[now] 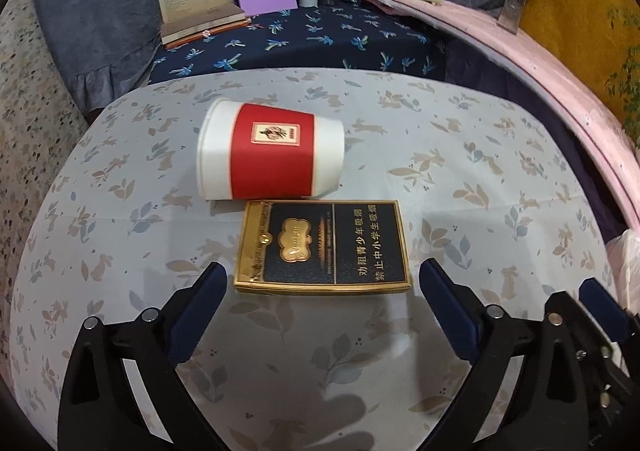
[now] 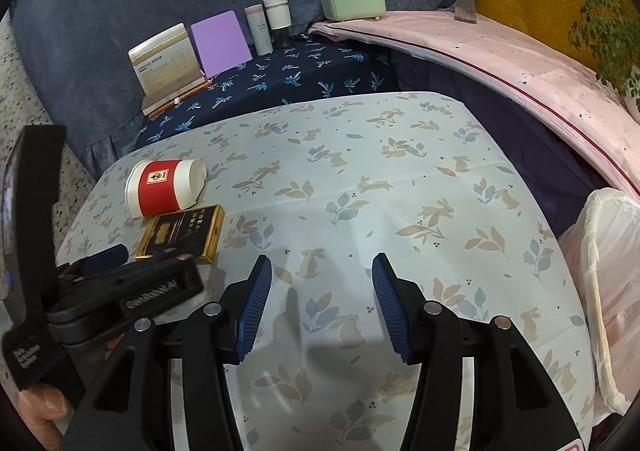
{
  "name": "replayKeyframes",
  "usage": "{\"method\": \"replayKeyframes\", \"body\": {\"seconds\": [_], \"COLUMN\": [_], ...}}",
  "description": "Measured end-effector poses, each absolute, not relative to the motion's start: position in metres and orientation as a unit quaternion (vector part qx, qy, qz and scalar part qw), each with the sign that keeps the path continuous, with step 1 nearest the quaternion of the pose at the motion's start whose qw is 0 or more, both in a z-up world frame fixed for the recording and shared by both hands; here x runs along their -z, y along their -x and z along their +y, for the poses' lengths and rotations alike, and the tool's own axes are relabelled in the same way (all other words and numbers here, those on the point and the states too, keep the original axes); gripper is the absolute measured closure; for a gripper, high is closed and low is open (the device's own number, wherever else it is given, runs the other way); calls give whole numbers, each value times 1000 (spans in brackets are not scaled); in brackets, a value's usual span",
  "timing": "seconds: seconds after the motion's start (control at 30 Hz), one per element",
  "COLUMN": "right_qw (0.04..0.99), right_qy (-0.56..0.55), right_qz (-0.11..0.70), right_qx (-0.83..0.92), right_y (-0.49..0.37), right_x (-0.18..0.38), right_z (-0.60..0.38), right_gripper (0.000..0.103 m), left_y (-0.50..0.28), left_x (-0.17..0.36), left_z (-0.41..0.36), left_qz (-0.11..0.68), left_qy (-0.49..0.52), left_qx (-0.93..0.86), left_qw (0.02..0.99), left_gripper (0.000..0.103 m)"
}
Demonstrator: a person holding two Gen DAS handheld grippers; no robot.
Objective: Collect trash
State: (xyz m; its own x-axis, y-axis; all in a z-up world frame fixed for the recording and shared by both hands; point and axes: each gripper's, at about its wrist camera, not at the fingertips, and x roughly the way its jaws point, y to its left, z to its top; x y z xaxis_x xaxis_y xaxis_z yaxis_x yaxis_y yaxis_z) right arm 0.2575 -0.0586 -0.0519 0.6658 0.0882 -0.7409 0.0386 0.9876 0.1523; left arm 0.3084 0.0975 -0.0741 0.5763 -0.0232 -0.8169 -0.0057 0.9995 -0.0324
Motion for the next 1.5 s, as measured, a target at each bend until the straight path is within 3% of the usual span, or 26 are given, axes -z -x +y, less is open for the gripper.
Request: {"method": "replayKeyframes", "body": {"seconds": [0.17,0.3,0.4,0.47,0.5,0.53,0.6,0.97,1.07,1.5], "right_qw": [909,908,908,908,908,908,909,911,910,911], "right_qy": [-78,-78,-78,-79,-79,-78,-77,-86,-86,-79], "right_qz": [410,411,412,412,411,411,409,404,405,403], "right_qx": [-14,-15,-16,-16,-16,-15,-13,0,-2,-22], "right_y": [-259,-261,-262,-262,-262,-262,-263,-273,-276,-283], "right_x": [53,55,56,56,56,56,55,53,55,51], "right_z": [-60,-60,-58,-58,-58,-58,-59,-80,-83,-66], "right_gripper": [52,52,52,52,52,52,52,52,52,52], "left_y": [-311,-309,-308,-307,-306,-306,-304,-333,-334,-295], "left_x": [82,84,83,80,79,77,71,85,86,64], "left_z": [90,91,94,97,98,99,99,78,74,106], "left_qz": [467,471,470,469,467,467,457,493,488,466], "left_qy": [8,13,23,37,47,54,63,57,47,78], "left_qx": [7,11,11,19,23,19,10,-35,-40,-36], "left_qw": [884,882,882,882,882,883,887,867,870,881], "left_gripper": [11,31,34,33,29,16,10,8,12,12]}}
